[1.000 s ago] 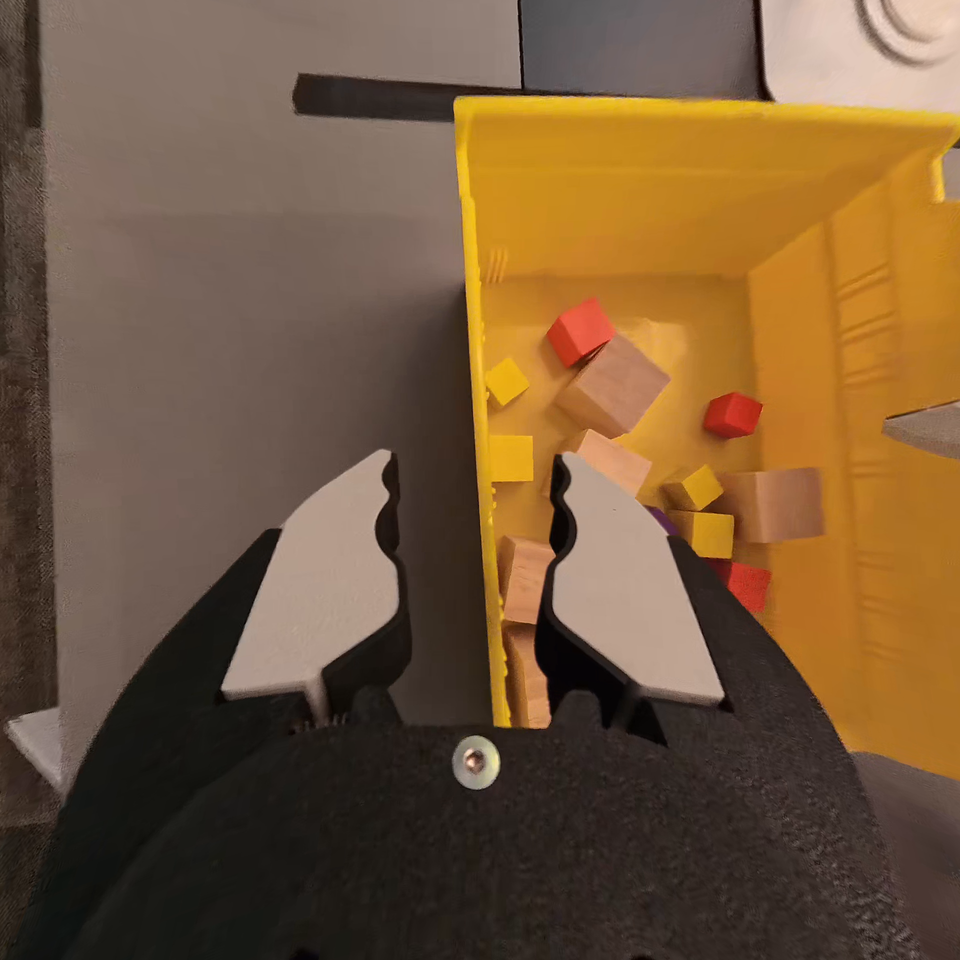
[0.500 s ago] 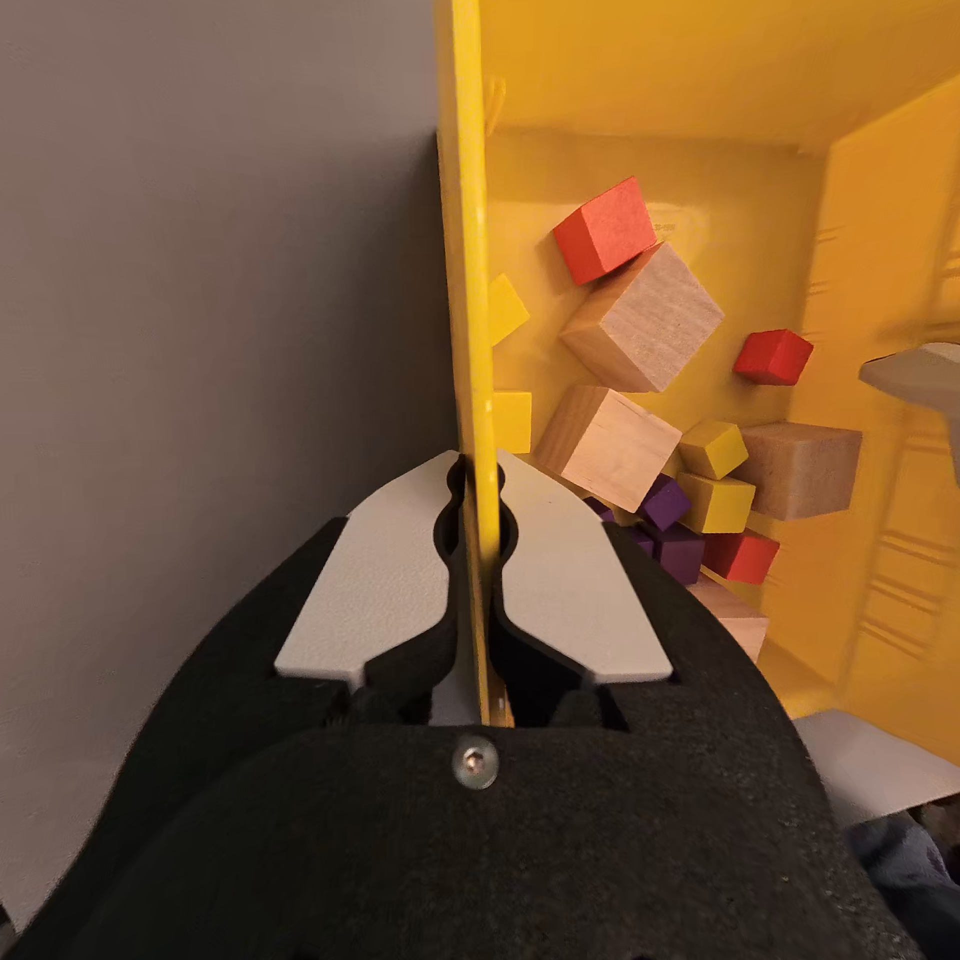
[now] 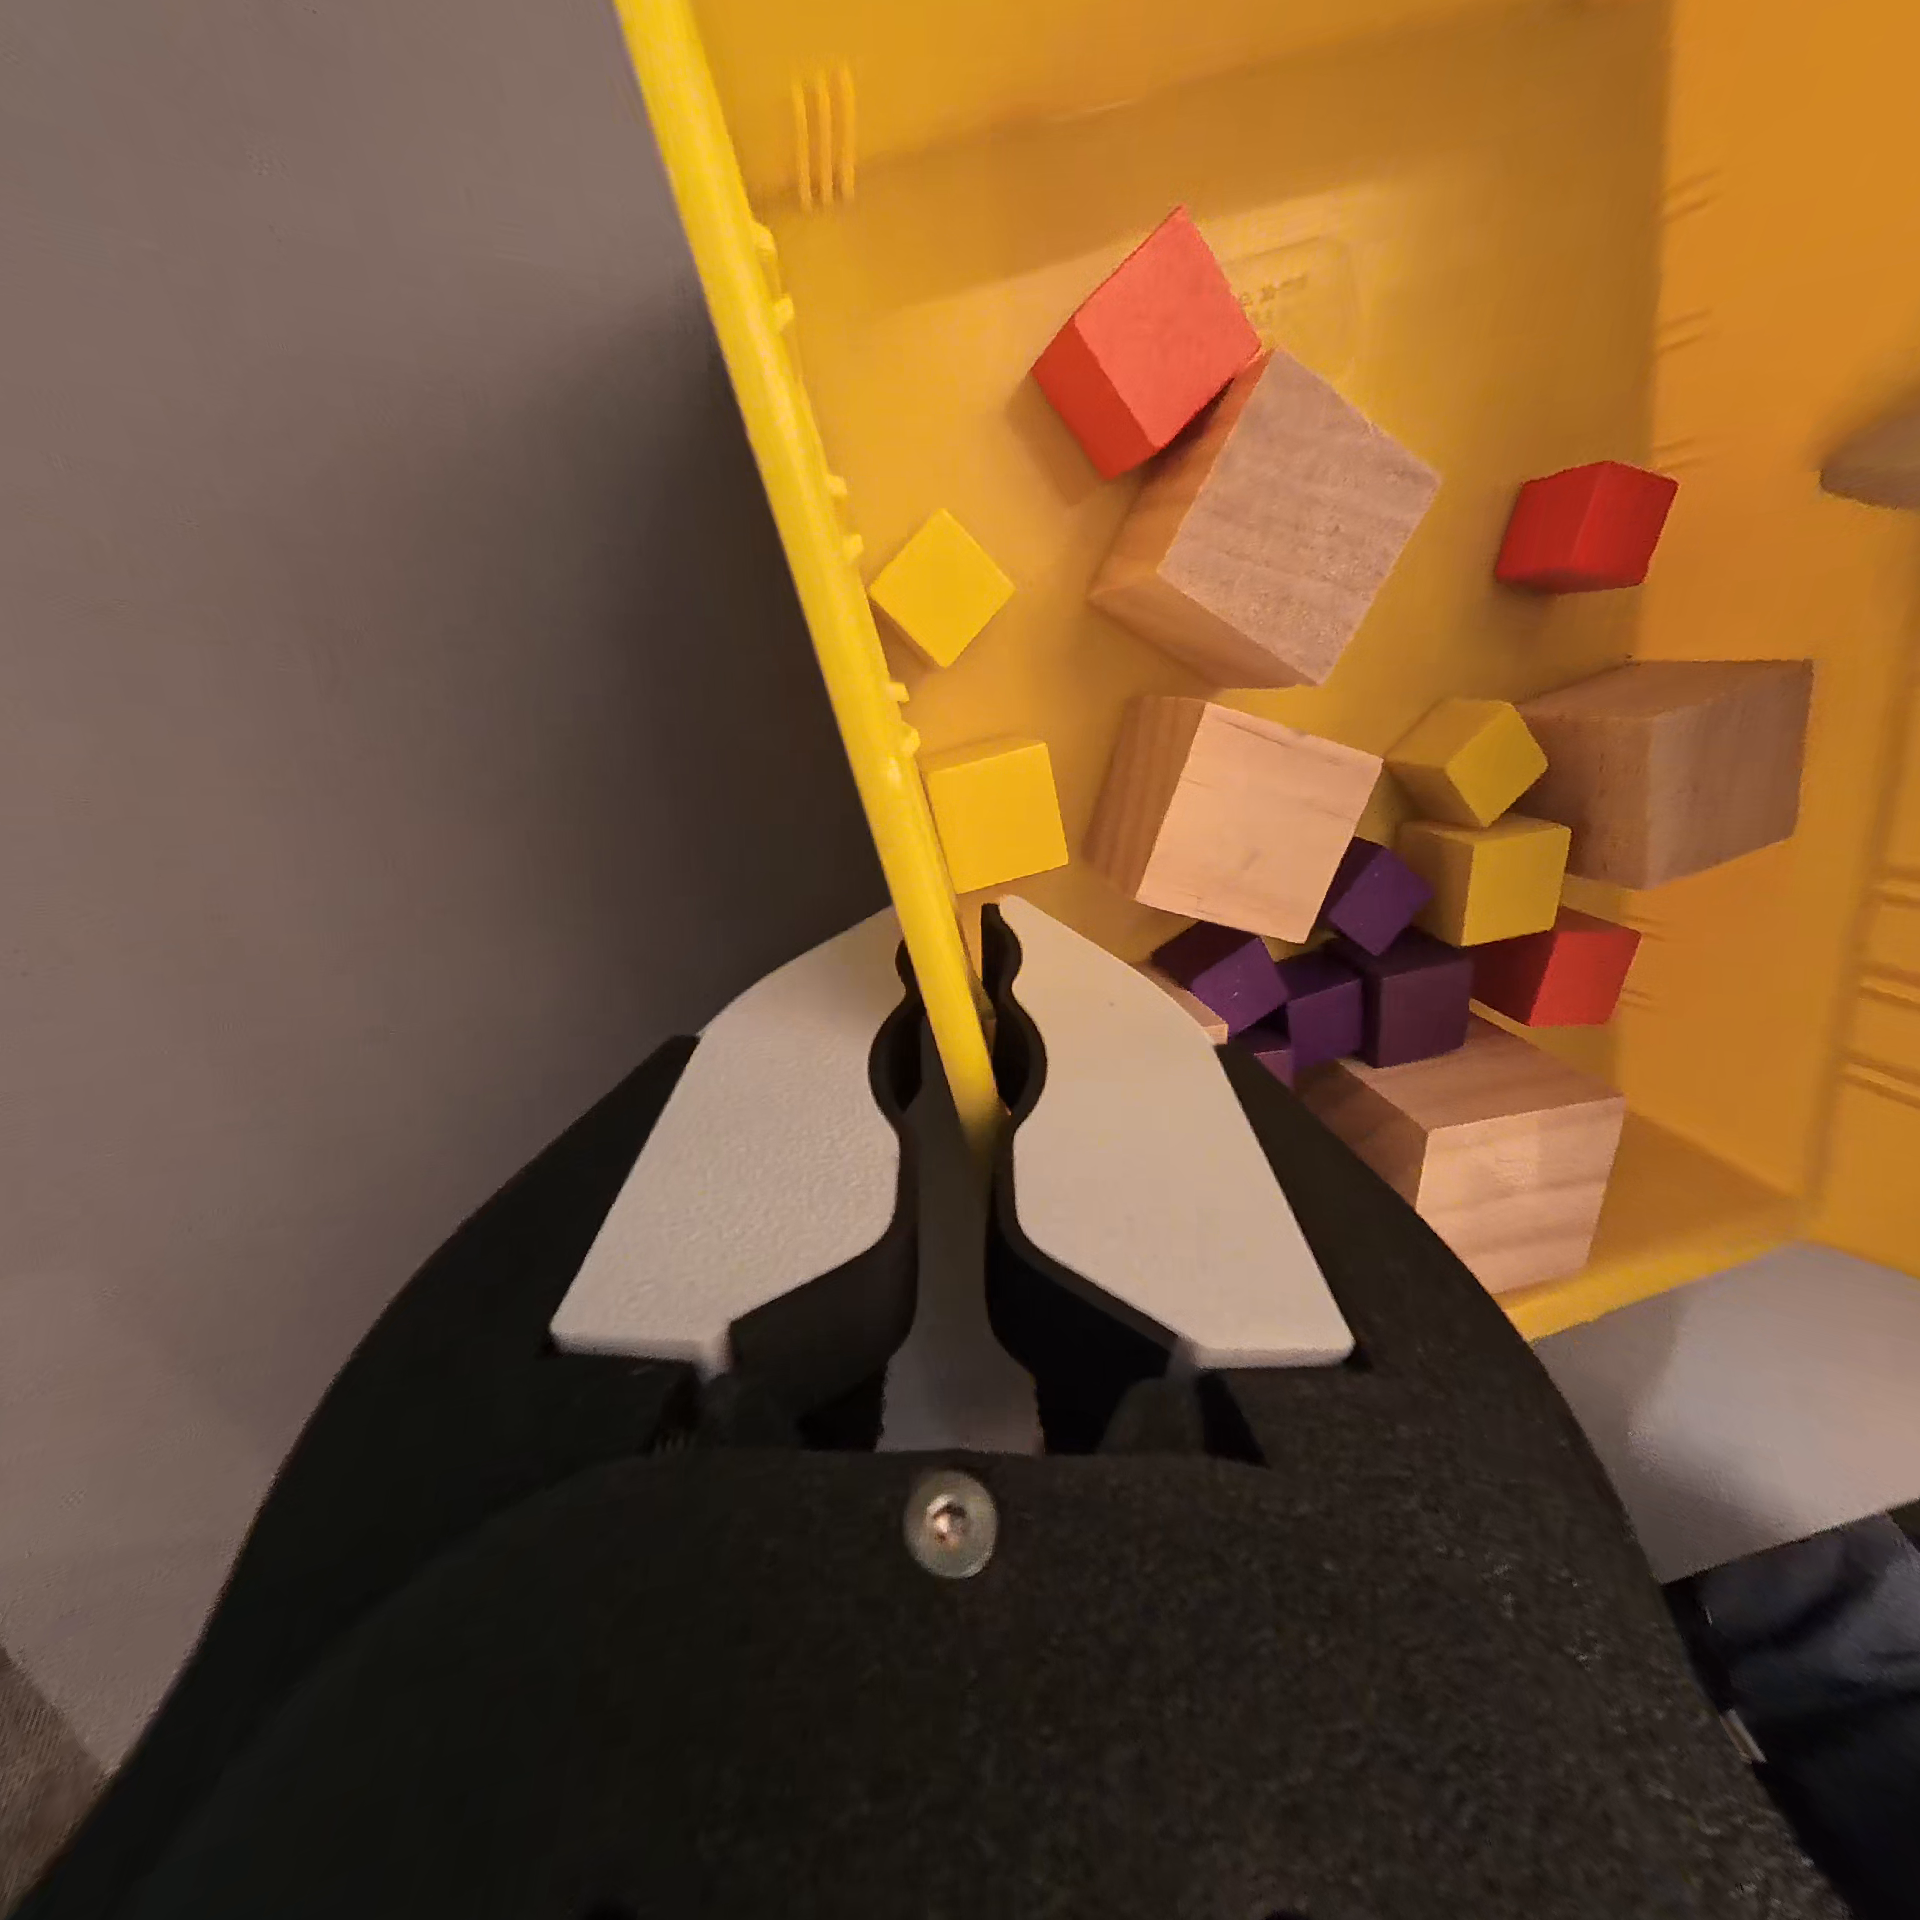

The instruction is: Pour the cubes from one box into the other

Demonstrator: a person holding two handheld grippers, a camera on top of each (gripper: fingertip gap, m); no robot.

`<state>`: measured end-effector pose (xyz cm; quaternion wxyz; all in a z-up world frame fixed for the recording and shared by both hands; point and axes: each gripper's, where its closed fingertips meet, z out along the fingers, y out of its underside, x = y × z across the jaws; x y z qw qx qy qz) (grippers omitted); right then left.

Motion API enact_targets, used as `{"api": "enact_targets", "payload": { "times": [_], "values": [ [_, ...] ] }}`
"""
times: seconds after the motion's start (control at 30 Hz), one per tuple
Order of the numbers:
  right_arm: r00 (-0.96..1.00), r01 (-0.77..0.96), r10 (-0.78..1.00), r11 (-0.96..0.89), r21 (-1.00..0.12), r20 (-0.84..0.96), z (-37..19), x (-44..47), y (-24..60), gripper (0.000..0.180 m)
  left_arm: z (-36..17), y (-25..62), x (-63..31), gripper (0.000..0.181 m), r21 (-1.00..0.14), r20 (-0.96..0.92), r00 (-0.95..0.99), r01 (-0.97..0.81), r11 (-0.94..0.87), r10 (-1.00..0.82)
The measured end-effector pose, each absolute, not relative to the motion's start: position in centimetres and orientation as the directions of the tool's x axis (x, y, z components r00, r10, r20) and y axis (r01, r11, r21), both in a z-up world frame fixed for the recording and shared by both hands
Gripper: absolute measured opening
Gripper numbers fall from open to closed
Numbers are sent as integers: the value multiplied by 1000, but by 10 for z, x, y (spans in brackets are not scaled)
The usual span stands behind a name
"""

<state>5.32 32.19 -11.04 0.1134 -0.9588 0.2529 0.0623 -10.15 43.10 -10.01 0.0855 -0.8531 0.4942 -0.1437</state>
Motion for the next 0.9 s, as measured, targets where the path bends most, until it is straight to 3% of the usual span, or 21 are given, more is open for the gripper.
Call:
{"api": "enact_targets", "payload": {
  "times": [0.33, 0.47, 0.67, 0.9],
  "values": [
    [849, -527, -517, -809, -259, -113, -39, 107, 269, 5, -56, 383, -43, 8, -436, 56, 376, -824, -361, -925],
    [828, -559, -538, -813, -160, -160, -47, 114, 240, 5, -61, 360, -32, 8, -398, 90, 331, -853, -338, -939],
    [801, -585, -554, -805, -100, -228, -55, 125, 213, 6, -57, 340, -16, 8, -323, 18, 298, -902, -287, -955],
    [756, -645, -581, -739, -192, -302, -2, 170, 174, 6, 12, 313, 42, 8, -283, -107, 189, -947, -152, -976]
  ]
}}
